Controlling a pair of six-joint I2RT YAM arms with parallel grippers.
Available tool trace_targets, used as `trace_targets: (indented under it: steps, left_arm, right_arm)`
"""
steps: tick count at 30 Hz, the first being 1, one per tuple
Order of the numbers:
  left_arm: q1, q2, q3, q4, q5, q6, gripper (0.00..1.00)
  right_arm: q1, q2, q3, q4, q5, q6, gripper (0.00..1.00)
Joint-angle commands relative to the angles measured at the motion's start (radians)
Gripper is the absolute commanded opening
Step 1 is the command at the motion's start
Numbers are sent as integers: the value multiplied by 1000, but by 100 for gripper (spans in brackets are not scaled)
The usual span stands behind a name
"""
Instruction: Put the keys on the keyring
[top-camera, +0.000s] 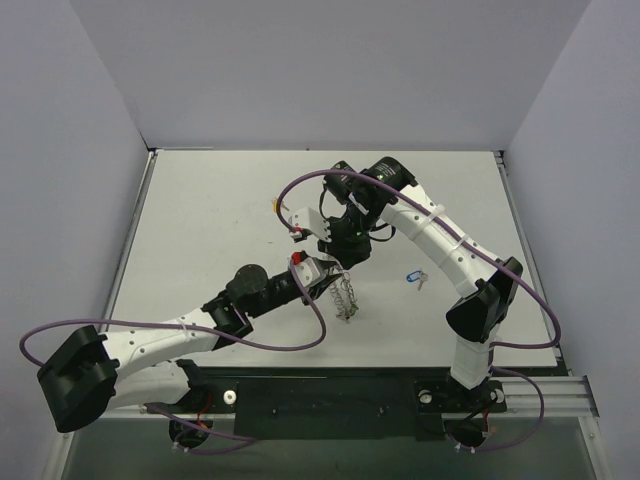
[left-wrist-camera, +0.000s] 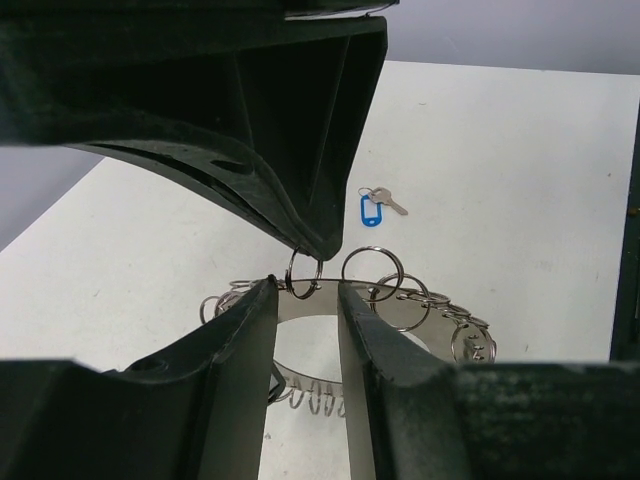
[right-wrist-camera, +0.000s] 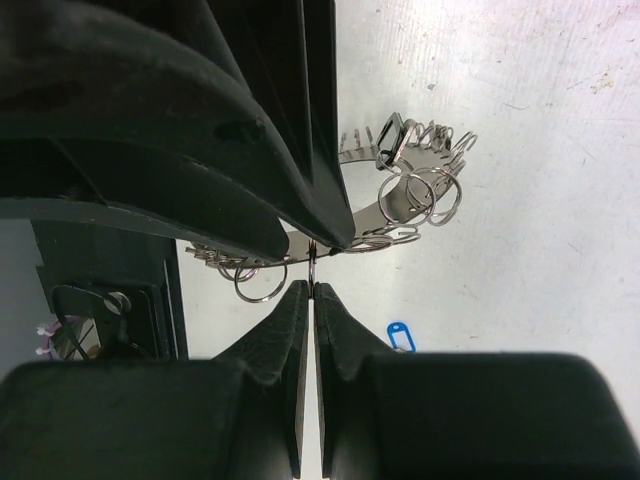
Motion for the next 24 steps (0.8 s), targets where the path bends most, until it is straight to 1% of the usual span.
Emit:
trace_targets:
  steps: [1,8,11,15,17,18,19,20,21,23,24]
  left_arm:
    - [2,15,46,80,20,7,39]
    - [2,15,46,103,28,-1,38]
    - [2,14,46,100,26,-4,33]
    - [2,18,49,93,32,-5,32]
    - [2,21,51,88,40,-4,29]
    - [2,21,51,86,43,-7,23]
    - [2,26,54,80,43,-9,20]
    - [2,29,58,77,49,-6,11]
    - [2,29,61,66,52,-7,8]
    - [2,35,69,51,57,-5,6]
    - [2,35,73,46,61,-5,0]
  right_arm:
    - [5,-23,-5,-269,-36,-11,0]
    - [5,-22,-11,-271,-38,-14,0]
    - [7,-22,-13,-271,-41,-15,0]
    - [5,-23,-11,-269,-41,-15,0]
    - [5,-22,-11,-271,-43,-14,0]
    - [5,-23,-13,-269,-44,-14,0]
    - [7,-23,-13,-269,-44,-14,0]
    - [5,-25,-11,-269,-49,-15,0]
    - [5,-23,-11,-271,-47,-15,0]
    - [7,-23,-11,-271,-53,-15,0]
    - [7,-27,-11,-269,-55,-17,0]
